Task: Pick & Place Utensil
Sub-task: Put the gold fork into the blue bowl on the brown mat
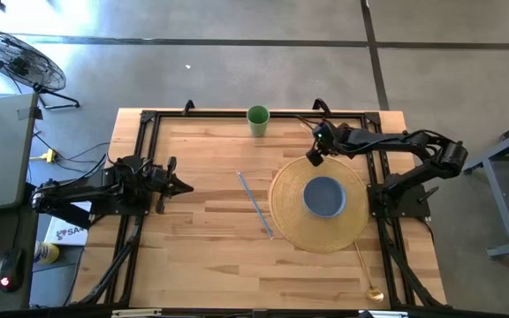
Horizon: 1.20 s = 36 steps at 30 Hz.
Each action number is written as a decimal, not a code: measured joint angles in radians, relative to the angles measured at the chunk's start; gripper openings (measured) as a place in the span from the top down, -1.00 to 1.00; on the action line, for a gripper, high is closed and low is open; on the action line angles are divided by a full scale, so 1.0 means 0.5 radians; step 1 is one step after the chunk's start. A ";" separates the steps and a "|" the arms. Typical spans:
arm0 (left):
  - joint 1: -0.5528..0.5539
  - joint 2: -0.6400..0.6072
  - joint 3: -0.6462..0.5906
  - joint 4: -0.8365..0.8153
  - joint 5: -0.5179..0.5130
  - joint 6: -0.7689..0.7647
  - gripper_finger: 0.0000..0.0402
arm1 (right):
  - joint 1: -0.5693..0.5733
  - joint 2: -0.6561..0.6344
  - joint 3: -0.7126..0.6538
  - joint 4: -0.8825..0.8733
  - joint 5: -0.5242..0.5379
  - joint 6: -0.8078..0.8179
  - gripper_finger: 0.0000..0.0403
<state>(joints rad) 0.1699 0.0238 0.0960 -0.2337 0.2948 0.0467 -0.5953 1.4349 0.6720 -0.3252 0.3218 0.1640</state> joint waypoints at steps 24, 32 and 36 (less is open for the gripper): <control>0.000 0.000 0.000 0.000 0.003 0.000 0.95 | -0.279 0.195 -0.002 0.188 -0.243 -0.157 0.80; 0.000 0.000 0.000 0.000 -0.001 0.000 0.95 | -0.294 0.195 -0.002 0.584 -0.274 -0.216 0.57; 0.000 0.000 0.000 0.000 -0.003 0.001 0.95 | -0.295 0.195 -0.002 0.638 -0.261 -0.248 0.47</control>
<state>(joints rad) 0.1699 0.0238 0.0961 -0.2337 0.2932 0.0470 -0.7425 1.5326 0.6712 -0.0062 0.1911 0.0399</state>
